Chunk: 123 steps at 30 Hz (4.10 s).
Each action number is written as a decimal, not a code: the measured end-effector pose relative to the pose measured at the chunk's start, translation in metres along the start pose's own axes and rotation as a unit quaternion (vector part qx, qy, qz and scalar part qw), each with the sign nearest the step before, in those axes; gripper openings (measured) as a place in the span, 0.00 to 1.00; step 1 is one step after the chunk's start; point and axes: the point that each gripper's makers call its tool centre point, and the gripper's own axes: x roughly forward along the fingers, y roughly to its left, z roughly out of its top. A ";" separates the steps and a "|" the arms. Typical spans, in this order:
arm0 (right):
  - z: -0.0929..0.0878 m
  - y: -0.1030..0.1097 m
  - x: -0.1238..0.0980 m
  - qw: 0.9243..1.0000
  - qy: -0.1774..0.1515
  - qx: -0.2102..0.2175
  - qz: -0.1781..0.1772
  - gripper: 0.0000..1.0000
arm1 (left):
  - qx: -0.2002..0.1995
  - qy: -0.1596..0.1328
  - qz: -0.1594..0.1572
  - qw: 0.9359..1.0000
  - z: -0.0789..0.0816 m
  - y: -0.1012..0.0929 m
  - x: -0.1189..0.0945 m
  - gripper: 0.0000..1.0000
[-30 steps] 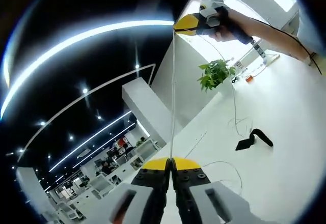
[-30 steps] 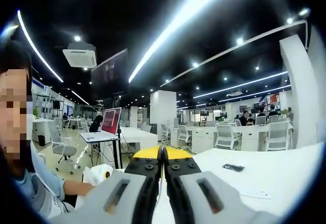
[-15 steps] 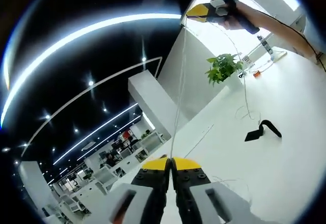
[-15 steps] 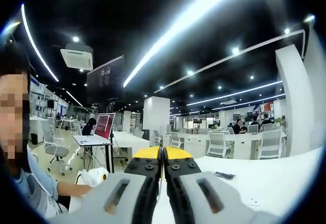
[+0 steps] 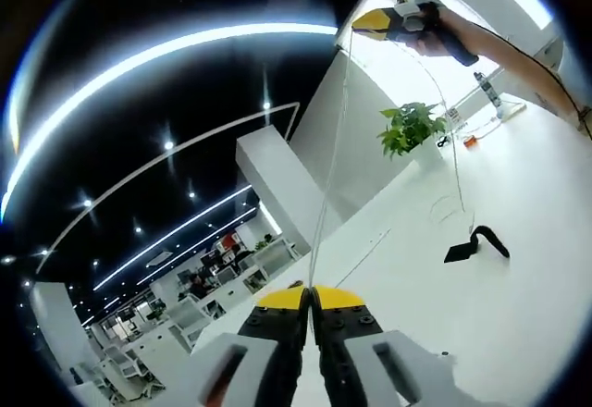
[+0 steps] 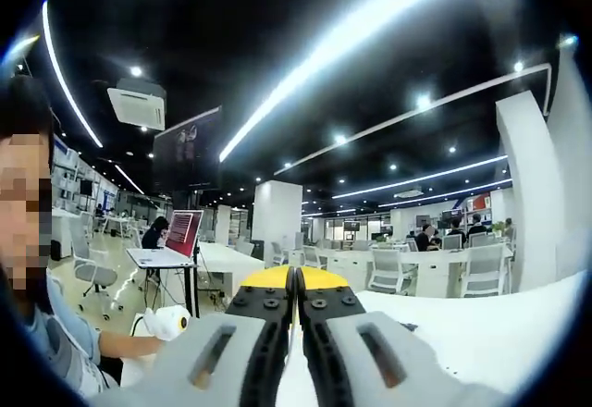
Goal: Peel open the Velcro strap on the desktop, arrange the wired earphones neatly onto it, and close the Velcro strap to secure them.
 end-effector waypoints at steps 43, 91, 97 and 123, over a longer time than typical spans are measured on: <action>-0.123 0.055 0.019 0.983 0.147 0.042 0.098 0.04 | -0.008 0.128 -0.100 0.987 -0.080 -0.053 -0.015 0.07; -0.269 0.052 -0.025 0.931 0.354 0.016 0.089 0.04 | -0.046 0.061 -0.189 0.979 -0.024 -0.108 -0.022 0.14; -0.286 0.067 -0.023 0.921 0.371 0.027 0.112 0.04 | -0.044 0.073 -0.203 0.976 -0.030 -0.115 -0.025 0.14; -0.280 0.052 -0.065 0.926 0.366 0.063 0.069 0.05 | -0.052 0.071 -0.192 0.978 -0.030 -0.111 -0.029 0.14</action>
